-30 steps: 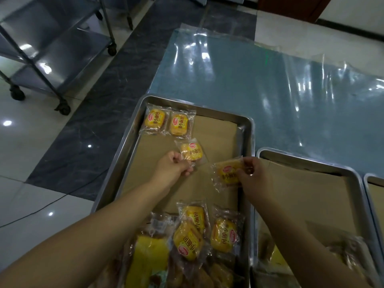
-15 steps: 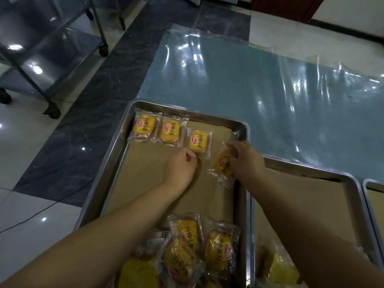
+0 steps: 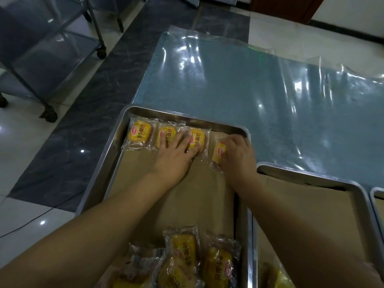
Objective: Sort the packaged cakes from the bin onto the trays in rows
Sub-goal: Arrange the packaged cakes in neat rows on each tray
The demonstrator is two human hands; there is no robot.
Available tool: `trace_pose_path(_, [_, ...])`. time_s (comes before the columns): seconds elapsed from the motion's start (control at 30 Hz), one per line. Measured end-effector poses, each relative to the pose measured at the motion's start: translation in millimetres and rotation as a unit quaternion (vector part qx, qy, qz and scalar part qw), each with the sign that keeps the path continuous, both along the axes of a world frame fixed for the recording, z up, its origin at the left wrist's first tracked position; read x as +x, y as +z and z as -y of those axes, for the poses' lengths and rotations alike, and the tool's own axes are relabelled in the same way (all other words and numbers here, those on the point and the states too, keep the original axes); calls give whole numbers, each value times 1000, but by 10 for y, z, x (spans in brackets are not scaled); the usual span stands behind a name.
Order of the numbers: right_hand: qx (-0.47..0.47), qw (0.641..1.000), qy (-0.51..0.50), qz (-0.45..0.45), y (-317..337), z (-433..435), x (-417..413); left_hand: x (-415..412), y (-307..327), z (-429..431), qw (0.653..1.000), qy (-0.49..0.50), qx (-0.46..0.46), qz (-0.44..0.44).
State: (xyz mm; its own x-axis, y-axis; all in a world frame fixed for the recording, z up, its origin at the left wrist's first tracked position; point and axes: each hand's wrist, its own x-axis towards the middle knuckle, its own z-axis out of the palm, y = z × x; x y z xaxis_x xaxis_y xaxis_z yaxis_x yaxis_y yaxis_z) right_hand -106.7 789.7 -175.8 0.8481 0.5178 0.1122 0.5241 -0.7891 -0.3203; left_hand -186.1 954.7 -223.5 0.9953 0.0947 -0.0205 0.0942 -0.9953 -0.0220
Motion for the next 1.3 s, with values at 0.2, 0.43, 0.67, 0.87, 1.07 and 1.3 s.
trace_pose_path(0.2, [-74, 997, -14, -9, -216, -32, -183, -51, -26, -18, 1000, -1, -2, 6])
trace_pose_path(0.43, [-64, 998, 9, 1, -203, -115, -65, -86, 22, -27, 1000, -12, -9, -5])
trace_pose_path(0.67, [-5, 1000, 23, 18, -78, -24, -343, -313, 226, -50, 995, -24, -84, 45])
trace_pose_path(0.87, [22, 990, 104, -95, -60, 223, -881, -871, 333, 79, 977, -18, -211, 27])
trace_pose_path(1.07, [-17, 954, 104, -280, -108, 369, -1381, -1418, 445, 158, 921, -35, -381, -70])
trace_pose_path(1.3, [-109, 944, 84, -300, -15, 397, -1597, -1704, 496, 204, 938, -82, -304, -145])
